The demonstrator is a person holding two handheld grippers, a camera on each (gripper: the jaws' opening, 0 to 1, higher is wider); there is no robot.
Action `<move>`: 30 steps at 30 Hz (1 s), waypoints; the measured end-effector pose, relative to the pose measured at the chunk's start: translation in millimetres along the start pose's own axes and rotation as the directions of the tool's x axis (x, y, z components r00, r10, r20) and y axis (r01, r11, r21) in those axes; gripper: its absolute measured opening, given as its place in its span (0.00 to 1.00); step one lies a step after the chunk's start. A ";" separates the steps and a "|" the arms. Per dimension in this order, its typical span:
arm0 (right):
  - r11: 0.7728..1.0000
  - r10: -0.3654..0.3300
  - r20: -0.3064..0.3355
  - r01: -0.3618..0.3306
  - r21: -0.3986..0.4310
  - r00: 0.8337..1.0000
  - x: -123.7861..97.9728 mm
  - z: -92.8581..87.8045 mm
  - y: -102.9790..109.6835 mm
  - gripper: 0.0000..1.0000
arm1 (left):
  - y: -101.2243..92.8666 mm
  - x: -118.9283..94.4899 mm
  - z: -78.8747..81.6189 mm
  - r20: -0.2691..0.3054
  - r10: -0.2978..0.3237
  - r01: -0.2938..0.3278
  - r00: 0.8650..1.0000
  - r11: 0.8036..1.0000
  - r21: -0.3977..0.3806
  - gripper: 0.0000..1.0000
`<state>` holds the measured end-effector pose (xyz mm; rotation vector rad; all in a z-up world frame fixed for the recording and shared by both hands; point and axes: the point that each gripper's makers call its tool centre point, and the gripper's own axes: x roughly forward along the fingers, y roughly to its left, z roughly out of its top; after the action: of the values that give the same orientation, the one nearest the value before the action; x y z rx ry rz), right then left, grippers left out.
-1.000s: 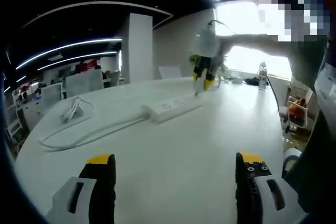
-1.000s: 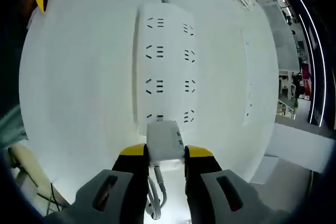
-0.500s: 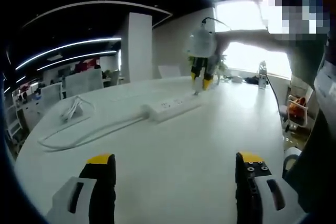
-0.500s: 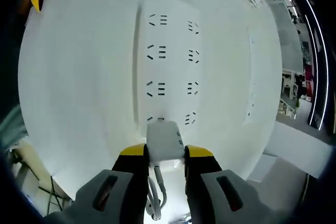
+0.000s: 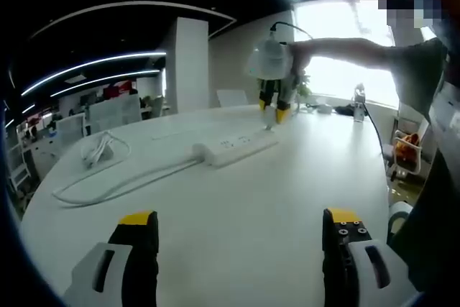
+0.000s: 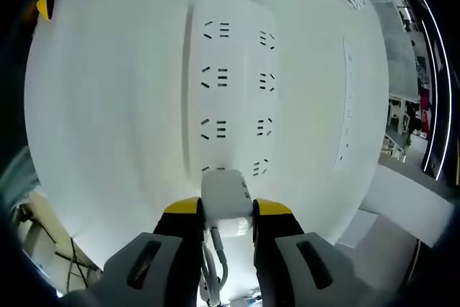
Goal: Straighten the power strip on the desk, plug the charger into it
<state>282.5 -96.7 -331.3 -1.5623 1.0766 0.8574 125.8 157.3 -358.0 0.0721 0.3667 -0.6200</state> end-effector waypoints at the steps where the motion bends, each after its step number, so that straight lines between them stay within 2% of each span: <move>1: 1.000 0.002 0.000 -0.002 0.006 1.000 0.0 0.2 -0.1 0.24 | -0.1 -0.1 0.0 0.001 0.000 0.000 1.000 1.000 -0.001 0.98; 23: 0.999 -0.006 0.002 0.006 0.047 1.000 3.1 6.0 -1.3 0.24 | 0.4 -1.7 -2.4 -0.002 -0.004 0.004 1.000 1.000 -0.001 0.97; 25: 0.999 -0.009 0.005 0.009 0.053 1.000 3.1 6.9 -1.4 0.24 | 0.5 -1.9 -2.3 0.000 -0.004 0.004 1.000 1.000 -0.002 0.97; 26: 0.999 -0.004 0.037 0.002 0.054 0.999 8.2 11.6 0.6 0.24 | 0.5 -2.1 -2.4 0.000 -0.005 0.005 1.000 1.000 -0.003 0.97; 27: 0.996 -0.013 -0.046 0.017 0.091 0.999 11.5 -1.4 1.5 0.24 | 0.5 -2.2 -2.5 0.000 -0.004 0.004 1.000 1.000 -0.003 0.97; 28: 0.999 -0.004 0.006 0.004 0.053 1.000 13.9 10.0 -0.4 0.24 | 0.6 -2.4 -2.6 0.001 -0.004 0.004 1.000 1.000 -0.003 0.97; 30: 0.998 -0.016 -0.004 0.017 0.057 1.000 14.6 6.7 -3.3 0.24 | 1.0 -2.9 -3.0 0.001 -0.004 0.004 1.000 1.000 -0.006 0.97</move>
<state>290.6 -93.1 -345.1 -1.5238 1.0805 0.8061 123.2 160.2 -359.9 0.0650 0.3682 -0.6224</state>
